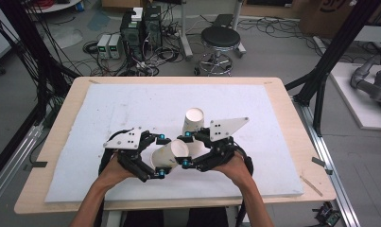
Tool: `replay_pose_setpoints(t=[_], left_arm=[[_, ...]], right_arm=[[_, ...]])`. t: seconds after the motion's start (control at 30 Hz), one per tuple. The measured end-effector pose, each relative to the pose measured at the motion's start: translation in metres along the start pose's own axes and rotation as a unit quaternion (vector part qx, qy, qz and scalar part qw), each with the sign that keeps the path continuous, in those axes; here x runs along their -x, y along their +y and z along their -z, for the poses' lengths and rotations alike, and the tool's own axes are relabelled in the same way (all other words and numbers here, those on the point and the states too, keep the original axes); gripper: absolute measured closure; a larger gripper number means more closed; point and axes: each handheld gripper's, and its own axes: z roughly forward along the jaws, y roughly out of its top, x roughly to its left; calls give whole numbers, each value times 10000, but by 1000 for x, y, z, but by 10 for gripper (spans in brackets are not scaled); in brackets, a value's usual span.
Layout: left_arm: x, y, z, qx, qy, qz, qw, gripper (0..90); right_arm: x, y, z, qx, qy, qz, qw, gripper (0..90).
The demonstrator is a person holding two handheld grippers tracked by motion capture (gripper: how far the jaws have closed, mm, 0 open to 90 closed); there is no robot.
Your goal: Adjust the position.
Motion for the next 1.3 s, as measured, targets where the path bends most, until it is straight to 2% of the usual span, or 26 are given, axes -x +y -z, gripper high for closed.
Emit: replay_pose_setpoints(t=[0.3,0.33,0.4,0.67,0.9,0.93,0.97,1.0,1.17,1.3], left_arm=[[1,-3,-3,-77,-74,-34,9999,172],[2,-3,-3,-62,-127,-64,9999,222],[2,-3,-3,-45,-149,-75,9999,246],[4,-6,-2,-20,-115,-97,9999,313],[4,-7,-1,-96,-112,-118,9998,327],[4,-7,-1,-92,-110,-124,9998,327],[5,-7,-1,-85,-103,-125,9998,327],[5,-7,-1,-83,-94,-104,9999,327],[5,-6,0,-93,-93,-109,9999,327],[6,-5,3,-135,-9,-140,9998,331]], right_arm=[[0,0,-1,47,36,-18,10000,374],[0,0,-1,50,52,-11,10000,374],[0,0,-1,55,67,-13,10000,374],[0,-1,-2,5,91,-5,10000,377],[0,-2,-4,-50,108,-12,9999,365],[-1,-2,-5,-50,100,9,9999,233],[-1,-2,-5,-50,100,9,9999,233],[-3,-2,-7,-96,-51,-26,9999,160],[-3,-3,-6,-94,-70,-79,9999,149],[-4,-3,-5,-144,-88,-85,9998,149]])
